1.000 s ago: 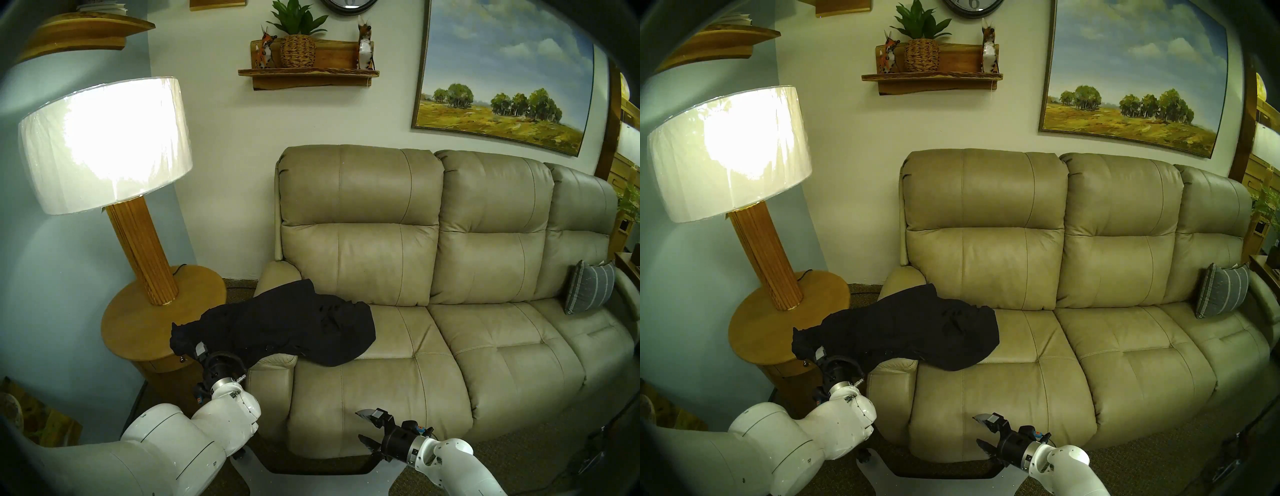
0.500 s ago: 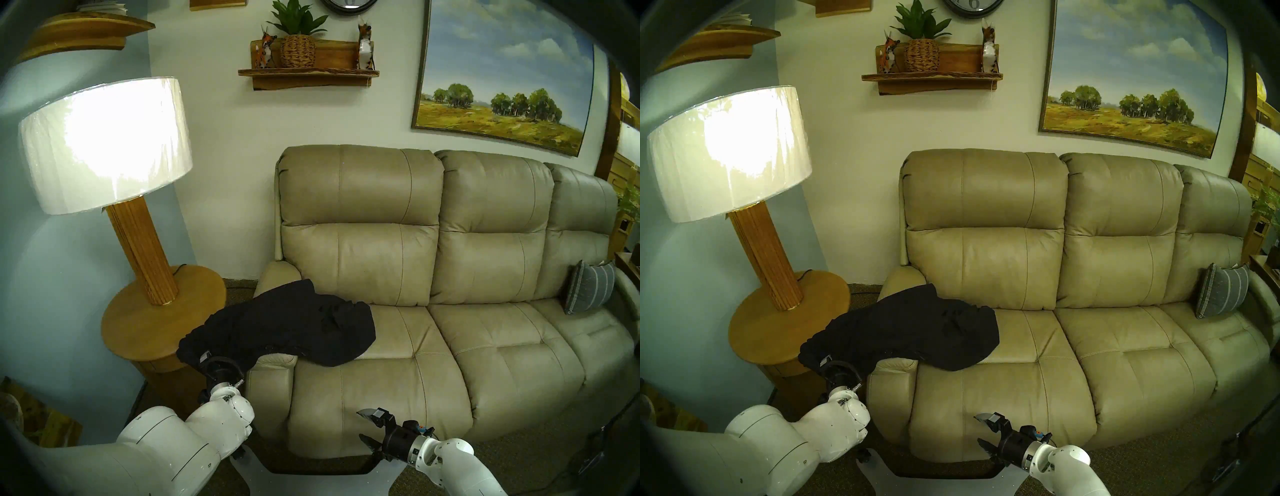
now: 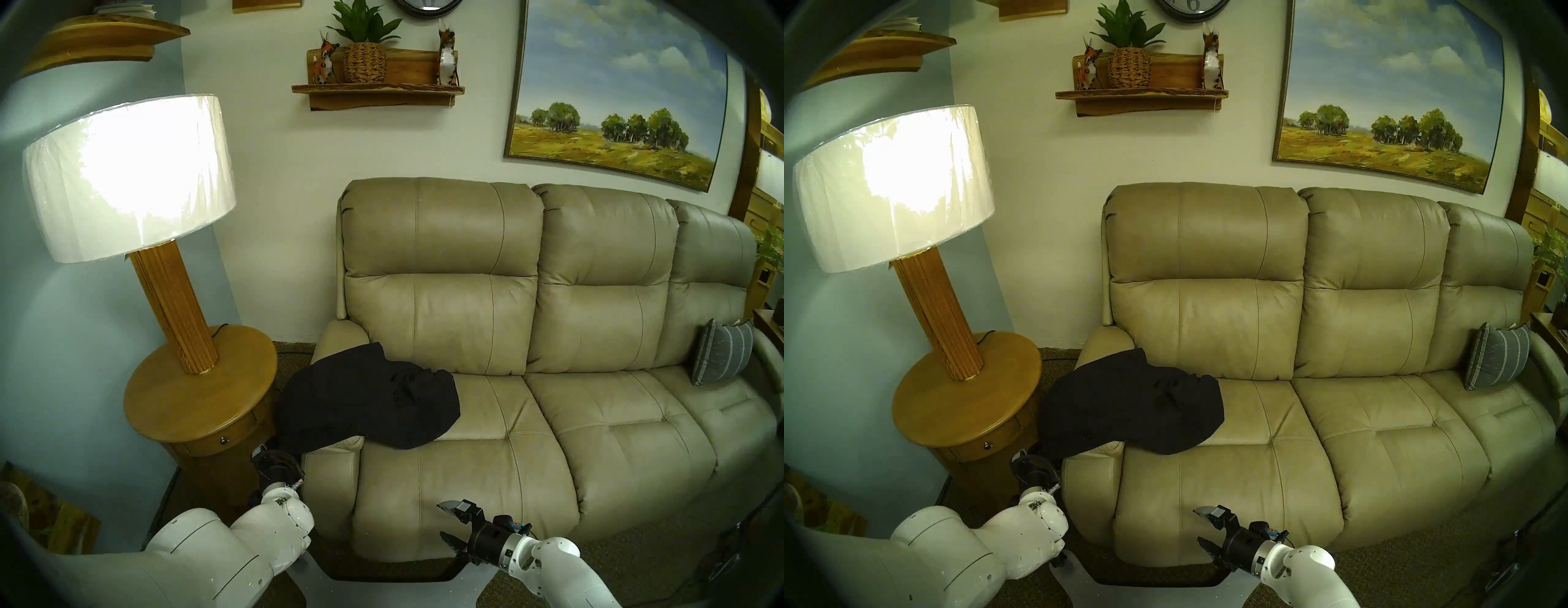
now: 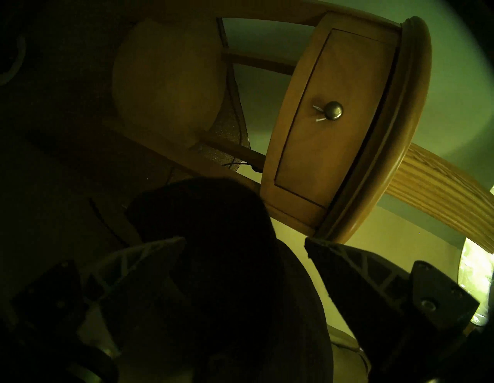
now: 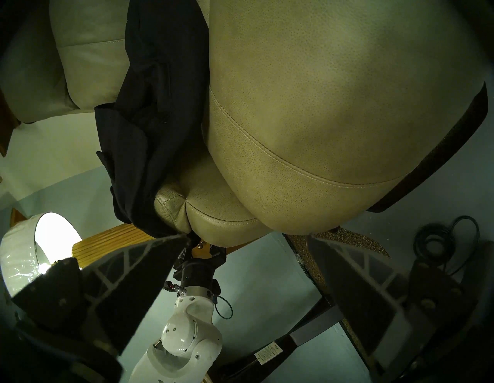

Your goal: Drape jacket on sofa arm

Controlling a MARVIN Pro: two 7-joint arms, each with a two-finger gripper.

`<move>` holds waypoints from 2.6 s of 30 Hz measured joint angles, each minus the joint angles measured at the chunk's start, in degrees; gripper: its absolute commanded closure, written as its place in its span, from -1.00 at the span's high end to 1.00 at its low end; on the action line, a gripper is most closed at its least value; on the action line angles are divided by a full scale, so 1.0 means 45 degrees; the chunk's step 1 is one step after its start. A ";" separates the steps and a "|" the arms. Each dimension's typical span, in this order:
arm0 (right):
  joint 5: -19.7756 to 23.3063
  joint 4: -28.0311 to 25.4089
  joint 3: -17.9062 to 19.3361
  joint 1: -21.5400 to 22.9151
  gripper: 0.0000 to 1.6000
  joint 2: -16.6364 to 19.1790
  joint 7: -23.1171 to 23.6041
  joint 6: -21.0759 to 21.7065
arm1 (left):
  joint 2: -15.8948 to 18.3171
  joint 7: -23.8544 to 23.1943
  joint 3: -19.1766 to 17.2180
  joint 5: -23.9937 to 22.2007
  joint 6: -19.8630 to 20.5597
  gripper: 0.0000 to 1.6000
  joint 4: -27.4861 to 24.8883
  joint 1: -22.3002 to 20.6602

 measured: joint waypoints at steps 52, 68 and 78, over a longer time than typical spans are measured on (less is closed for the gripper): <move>0.0783 0.0219 0.0970 0.0278 1.00 -0.0561 0.0867 -0.0498 | -0.1273 -0.8361 0.4258 0.3736 -0.3764 1.00 -0.4720 0.2419; 0.1302 0.0735 0.1750 0.0933 1.00 -0.0622 0.1010 -0.0594 | -0.0118 -0.7139 0.5821 0.1164 -0.7088 1.00 -0.6630 0.3195; 0.0929 0.0765 0.1230 0.0998 1.00 -0.0387 0.1107 -0.0002 | 0.0615 -0.6287 0.6748 -0.0056 -0.8046 1.00 -0.8092 0.3383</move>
